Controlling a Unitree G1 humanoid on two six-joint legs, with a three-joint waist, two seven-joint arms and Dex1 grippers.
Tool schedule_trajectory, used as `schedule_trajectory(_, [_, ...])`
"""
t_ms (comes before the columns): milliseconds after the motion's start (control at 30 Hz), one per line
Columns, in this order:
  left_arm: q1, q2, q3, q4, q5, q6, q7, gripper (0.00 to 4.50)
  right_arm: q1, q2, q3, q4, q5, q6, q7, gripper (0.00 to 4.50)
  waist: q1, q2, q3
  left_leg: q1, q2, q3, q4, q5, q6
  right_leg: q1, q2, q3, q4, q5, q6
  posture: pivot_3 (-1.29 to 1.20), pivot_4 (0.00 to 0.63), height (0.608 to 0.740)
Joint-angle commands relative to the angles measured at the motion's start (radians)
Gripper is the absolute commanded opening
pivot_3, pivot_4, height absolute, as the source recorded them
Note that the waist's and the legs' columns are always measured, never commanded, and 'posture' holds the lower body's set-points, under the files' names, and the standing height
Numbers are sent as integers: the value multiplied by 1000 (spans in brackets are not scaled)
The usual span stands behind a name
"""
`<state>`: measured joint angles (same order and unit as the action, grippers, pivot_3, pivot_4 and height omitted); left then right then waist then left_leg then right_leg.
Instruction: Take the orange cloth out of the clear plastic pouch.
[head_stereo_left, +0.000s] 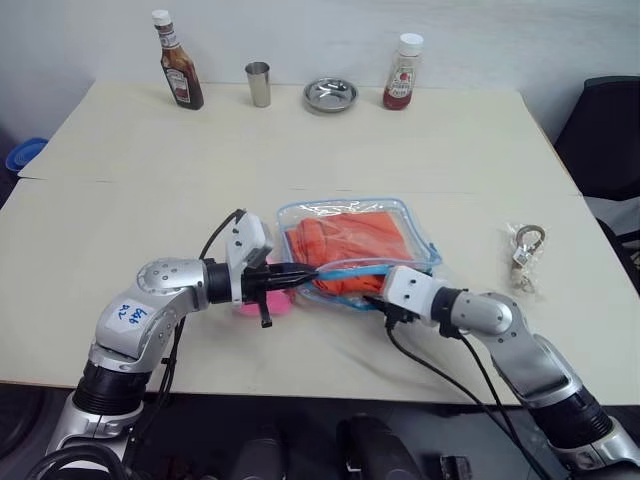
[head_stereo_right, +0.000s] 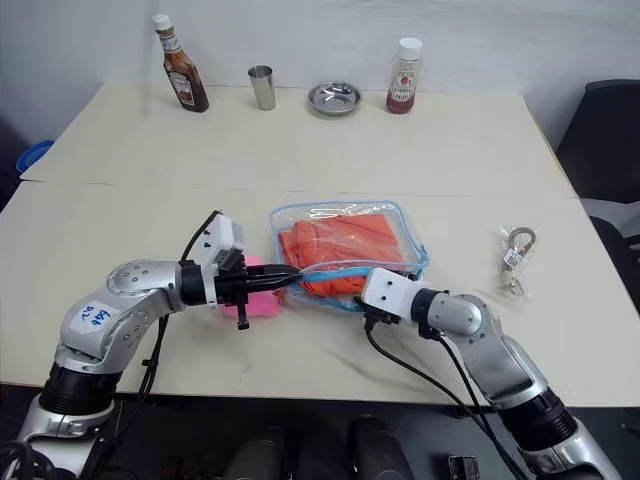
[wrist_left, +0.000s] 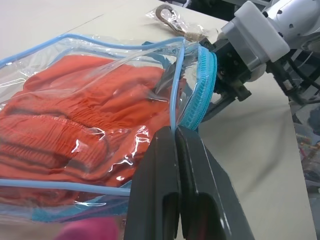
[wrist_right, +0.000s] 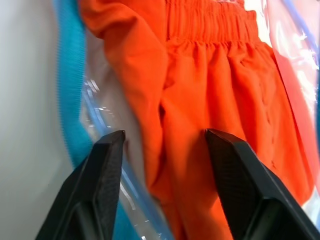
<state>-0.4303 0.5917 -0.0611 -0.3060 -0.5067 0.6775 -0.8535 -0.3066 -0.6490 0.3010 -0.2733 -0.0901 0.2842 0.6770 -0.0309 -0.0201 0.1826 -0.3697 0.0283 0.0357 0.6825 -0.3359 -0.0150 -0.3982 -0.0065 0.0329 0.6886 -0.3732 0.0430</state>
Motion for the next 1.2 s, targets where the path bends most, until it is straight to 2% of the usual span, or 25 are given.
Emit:
schedule_trajectory(33, [-12, -5, -8, -28, -7, -8, -6, 0, -19, 24, -4, 14, -36, -20, -22, 2644, 1, 0, 0, 0, 0, 0, 0, 0, 0, 0, 0, 0, 0, 0, 0, 0, 150, 740])
schedule_trajectory(267, [-28, -23, -15, -23, -16, 2, 3, 0, -64, 57, 54, 148, -138, -36, -36, 2644, -1, 0, 0, 0, 0, 0, 0, 0, 0, 0, 0, 0, 0, 0, 0, 0, 150, 740])
schedule_trajectory(367, [-40, -30, -14, -11, -11, 2, 3, 0, -72, 68, 70, 200, -149, -59, -23, 2029, 0, -2, -1, 1, 0, 0, 0, 0, 0, 0, 0, 0, 1, 0, 0, 0, 150, 740])
schedule_trajectory(567, [-57, -46, 8, 14, -19, 8, 22, 0, -62, 43, 71, 188, -156, -116, 20, 16, 1, -2, -2, 2, 0, 0, 0, 0, 0, 2, 0, 0, 0, 0, 0, 0, 150, 740])
schedule_trajectory(733, [-80, -90, 28, 44, -31, 20, 58, 0, -23, -59, 120, 134, -229, -254, 93, 16, 6, -3, -2, 1, -1, 0, 0, 0, 0, 2, -1, 0, 0, 0, 0, 0, 150, 740])
schedule_trajectory(1000, [-124, -142, -5, 102, 13, -3, 87, 0, 1, -146, 117, 95, -289, -475, 115, 16, 3, -3, -2, 2, -1, 0, 0, 0, 0, 3, 0, 0, -1, 0, 0, 0, 150, 740])
schedule_trajectory(1100, [-138, -135, -35, 158, 89, -61, 97, 0, 36, -200, 85, 53, -251, -595, 127, 16, 5, -3, -2, 2, -1, 0, 0, 0, 0, 3, -1, 0, -2, 0, 0, 0, 150, 740])
schedule_trajectory(1200, [-128, -78, -99, 242, 231, -212, 82, 0, 106, -317, 33, 5, -169, -762, 176, 16, 6, -3, -2, 1, -1, 0, 0, 0, 0, 3, -1, 0, -3, 0, 0, 0, 150, 740])
